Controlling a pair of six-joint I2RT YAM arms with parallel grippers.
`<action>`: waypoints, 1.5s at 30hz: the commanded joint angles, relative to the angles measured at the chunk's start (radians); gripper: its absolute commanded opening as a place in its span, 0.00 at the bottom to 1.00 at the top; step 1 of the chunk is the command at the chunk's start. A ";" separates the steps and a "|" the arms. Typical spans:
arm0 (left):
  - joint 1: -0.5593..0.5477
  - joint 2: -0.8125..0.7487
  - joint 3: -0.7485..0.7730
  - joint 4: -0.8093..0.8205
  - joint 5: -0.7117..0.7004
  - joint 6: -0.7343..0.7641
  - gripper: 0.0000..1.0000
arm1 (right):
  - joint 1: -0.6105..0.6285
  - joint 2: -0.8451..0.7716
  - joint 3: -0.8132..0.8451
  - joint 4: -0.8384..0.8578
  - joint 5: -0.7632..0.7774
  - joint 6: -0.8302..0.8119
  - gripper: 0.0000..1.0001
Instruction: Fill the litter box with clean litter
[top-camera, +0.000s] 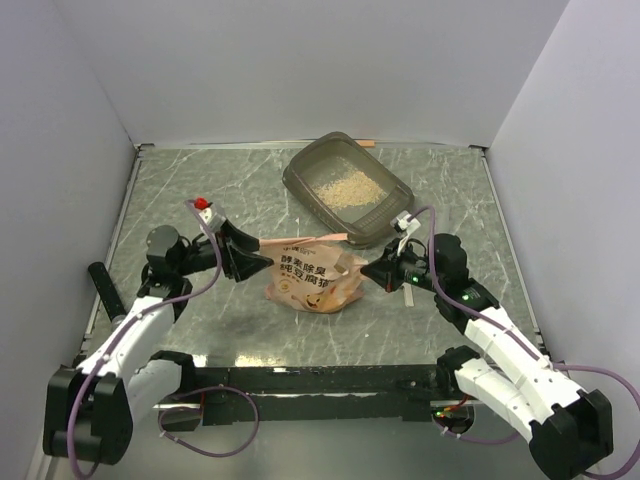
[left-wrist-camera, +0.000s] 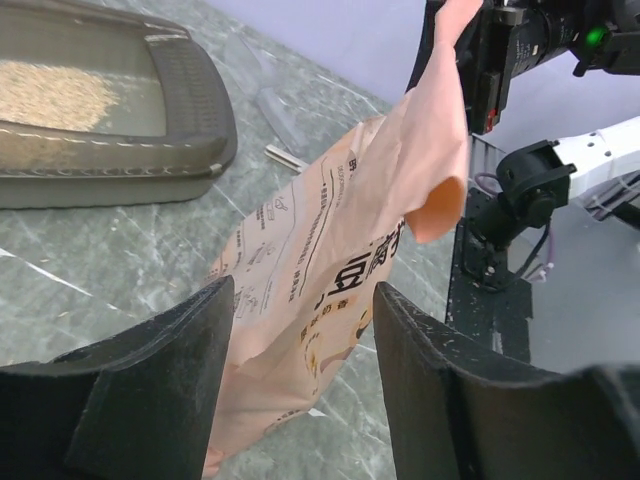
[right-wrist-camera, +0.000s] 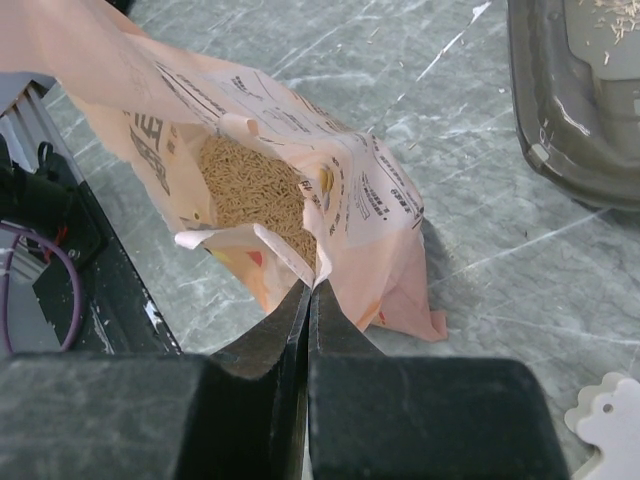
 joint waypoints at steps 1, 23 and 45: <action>-0.030 0.059 0.060 0.109 0.051 -0.022 0.61 | -0.001 0.002 -0.026 0.047 -0.029 0.033 0.00; -0.095 0.073 0.155 -0.171 -0.115 0.107 0.01 | -0.070 -0.026 -0.008 -0.073 -0.142 0.126 0.00; -0.095 -0.068 0.198 -0.829 -0.156 -0.073 0.01 | -0.116 0.002 -0.051 -0.287 -0.444 0.384 0.00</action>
